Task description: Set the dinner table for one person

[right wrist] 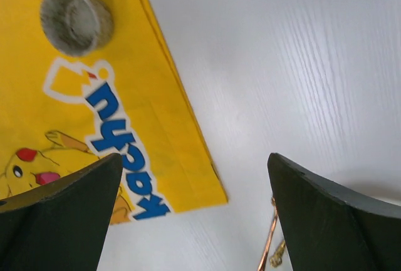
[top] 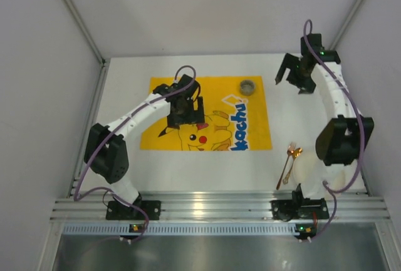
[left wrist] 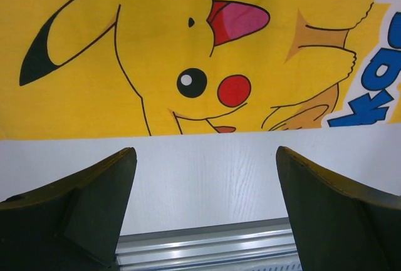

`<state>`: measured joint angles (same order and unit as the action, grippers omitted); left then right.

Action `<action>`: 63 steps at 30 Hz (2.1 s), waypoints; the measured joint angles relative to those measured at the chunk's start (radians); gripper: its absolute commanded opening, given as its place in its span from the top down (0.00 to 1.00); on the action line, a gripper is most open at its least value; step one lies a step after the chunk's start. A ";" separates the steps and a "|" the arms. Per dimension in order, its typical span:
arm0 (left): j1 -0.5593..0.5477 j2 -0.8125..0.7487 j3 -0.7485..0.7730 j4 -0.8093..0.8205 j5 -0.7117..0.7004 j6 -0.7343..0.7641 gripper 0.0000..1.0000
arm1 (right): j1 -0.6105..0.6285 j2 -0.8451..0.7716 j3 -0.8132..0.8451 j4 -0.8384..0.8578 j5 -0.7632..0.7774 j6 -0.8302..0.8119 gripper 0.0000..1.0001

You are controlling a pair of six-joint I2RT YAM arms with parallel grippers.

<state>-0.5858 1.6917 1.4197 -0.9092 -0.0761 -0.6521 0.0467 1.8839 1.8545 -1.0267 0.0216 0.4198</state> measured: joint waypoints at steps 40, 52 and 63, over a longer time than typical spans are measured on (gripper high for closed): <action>-0.055 -0.485 -0.449 0.146 0.025 0.095 0.02 | -0.002 -0.391 -0.999 0.221 0.048 0.189 0.58; -0.055 -0.433 -0.449 0.151 0.035 0.076 0.01 | -0.006 -0.400 -0.851 0.168 0.066 0.097 0.57; -0.055 -0.433 -0.450 0.154 0.035 0.074 0.01 | -0.029 -0.399 -0.934 0.156 0.086 0.045 0.56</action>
<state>-0.6403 1.2591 0.9699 -0.7555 -0.0414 -0.5785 0.0174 1.4845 0.9207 -0.8711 0.1078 0.4644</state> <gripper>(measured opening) 0.985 0.439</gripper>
